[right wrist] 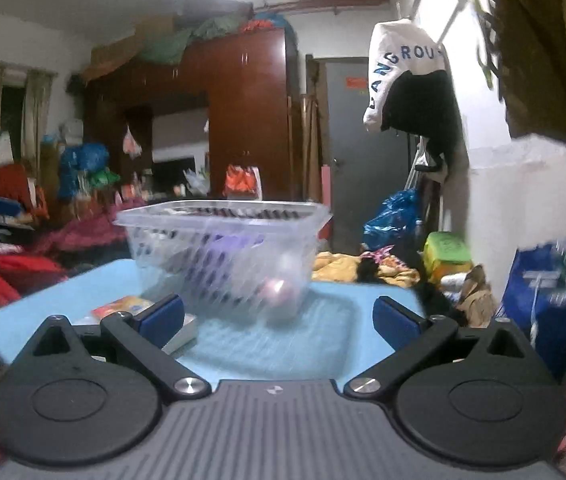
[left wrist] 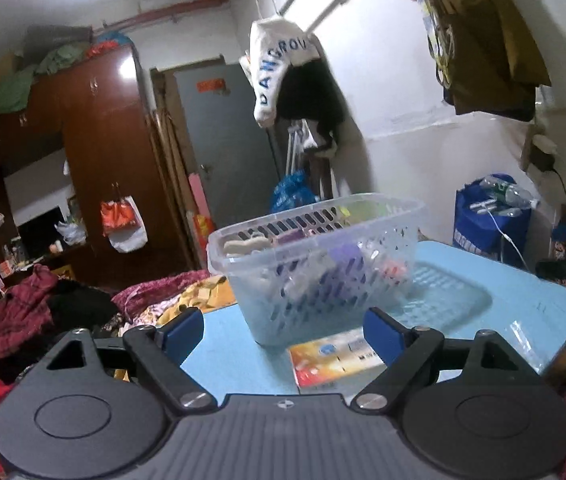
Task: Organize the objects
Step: 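Move both grippers to the clear plastic bag and pinch it closed, then lift the clear plastic bag with both grippers and lower it into the basket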
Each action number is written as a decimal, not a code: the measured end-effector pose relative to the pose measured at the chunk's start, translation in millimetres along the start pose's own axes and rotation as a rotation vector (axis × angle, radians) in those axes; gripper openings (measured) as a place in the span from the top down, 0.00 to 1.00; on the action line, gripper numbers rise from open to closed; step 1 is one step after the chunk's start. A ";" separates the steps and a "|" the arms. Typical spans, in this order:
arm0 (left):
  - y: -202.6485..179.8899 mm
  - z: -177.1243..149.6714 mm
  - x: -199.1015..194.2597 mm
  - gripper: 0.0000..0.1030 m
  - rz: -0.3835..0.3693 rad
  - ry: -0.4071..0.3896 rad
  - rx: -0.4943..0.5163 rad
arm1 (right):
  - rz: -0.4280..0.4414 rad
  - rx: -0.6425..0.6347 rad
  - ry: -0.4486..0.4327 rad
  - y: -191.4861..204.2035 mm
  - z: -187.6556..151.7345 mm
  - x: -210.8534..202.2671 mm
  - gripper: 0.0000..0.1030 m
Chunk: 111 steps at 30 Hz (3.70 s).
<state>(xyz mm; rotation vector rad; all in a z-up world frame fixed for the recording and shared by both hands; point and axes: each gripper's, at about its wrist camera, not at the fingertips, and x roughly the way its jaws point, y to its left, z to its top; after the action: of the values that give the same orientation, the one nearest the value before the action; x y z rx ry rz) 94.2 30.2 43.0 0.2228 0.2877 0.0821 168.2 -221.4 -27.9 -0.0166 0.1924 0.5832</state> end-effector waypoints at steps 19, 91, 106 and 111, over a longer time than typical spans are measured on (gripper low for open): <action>6.5 -81.0 60.7 0.14 -0.166 0.099 -0.181 | 0.087 -0.025 0.148 14.7 -57.7 10.2 0.22; 38.1 92.2 130.5 0.72 -0.034 -0.156 -0.189 | 0.126 -0.143 -0.129 -17.5 94.7 96.9 0.91; 41.3 82.2 207.0 0.72 -0.016 0.090 -0.173 | 0.056 -0.027 0.175 -30.9 86.1 157.8 0.91; 43.1 80.7 214.2 0.72 -0.014 0.132 -0.172 | 0.051 -0.030 0.227 -29.8 82.7 163.8 0.91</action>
<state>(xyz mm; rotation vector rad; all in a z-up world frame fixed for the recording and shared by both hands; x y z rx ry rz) 320.3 79.5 70.1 0.0445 0.4119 0.1071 332.9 -151.2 21.8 -0.1075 0.4051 0.6346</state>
